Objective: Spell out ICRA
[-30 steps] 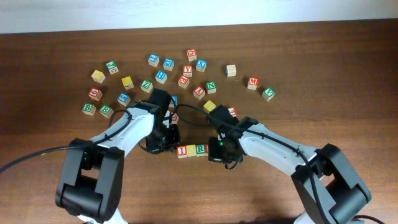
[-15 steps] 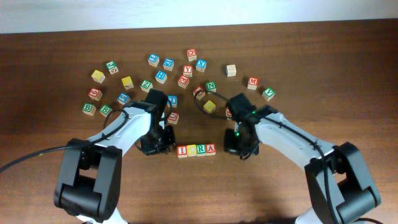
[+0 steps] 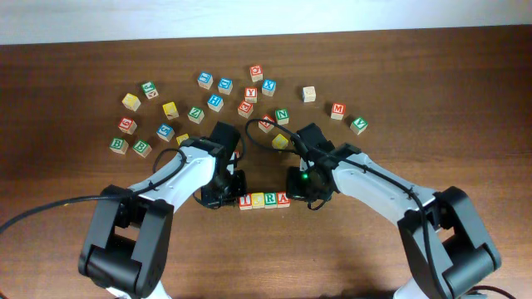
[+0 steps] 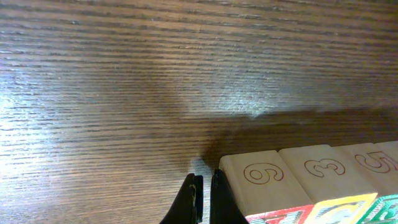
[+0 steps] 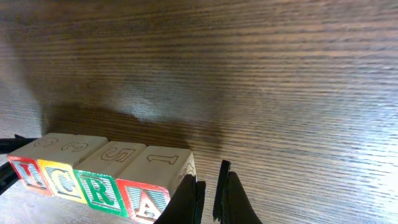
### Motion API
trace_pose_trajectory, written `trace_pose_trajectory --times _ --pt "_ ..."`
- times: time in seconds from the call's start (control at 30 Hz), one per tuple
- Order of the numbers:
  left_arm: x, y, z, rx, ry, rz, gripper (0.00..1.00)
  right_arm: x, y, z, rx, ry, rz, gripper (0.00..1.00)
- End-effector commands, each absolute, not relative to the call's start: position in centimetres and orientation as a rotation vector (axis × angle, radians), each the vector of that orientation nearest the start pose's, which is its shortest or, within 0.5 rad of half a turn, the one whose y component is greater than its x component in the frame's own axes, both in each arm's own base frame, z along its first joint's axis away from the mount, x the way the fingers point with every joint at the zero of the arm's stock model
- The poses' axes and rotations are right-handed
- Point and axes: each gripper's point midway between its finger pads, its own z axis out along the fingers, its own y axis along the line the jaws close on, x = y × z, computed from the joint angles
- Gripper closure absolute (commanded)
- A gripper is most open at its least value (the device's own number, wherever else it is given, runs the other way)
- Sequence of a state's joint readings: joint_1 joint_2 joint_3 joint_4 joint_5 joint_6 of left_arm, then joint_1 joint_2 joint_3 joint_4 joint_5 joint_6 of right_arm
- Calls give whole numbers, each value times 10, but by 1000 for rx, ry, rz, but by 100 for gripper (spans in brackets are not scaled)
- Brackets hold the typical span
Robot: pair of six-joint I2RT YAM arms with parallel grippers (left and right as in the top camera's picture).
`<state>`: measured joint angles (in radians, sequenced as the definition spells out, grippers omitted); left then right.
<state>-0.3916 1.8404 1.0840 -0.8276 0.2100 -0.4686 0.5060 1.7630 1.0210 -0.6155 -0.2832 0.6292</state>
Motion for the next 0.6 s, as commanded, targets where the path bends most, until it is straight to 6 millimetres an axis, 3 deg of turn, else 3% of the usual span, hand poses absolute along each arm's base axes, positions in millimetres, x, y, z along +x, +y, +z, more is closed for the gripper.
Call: trace_pose_trajectory --times 0.0,0.27,0.57 --pt "268 -152 -1 -143 3233 -313 100 273 214 17 143 3079 581 96" --pt "272 -154 -1 -126 3215 -324 100 264 224 16 83 3089 580 96" --pt "266 -152 -1 -132 3242 -308 100 273 227 18 75 3048 597 96"
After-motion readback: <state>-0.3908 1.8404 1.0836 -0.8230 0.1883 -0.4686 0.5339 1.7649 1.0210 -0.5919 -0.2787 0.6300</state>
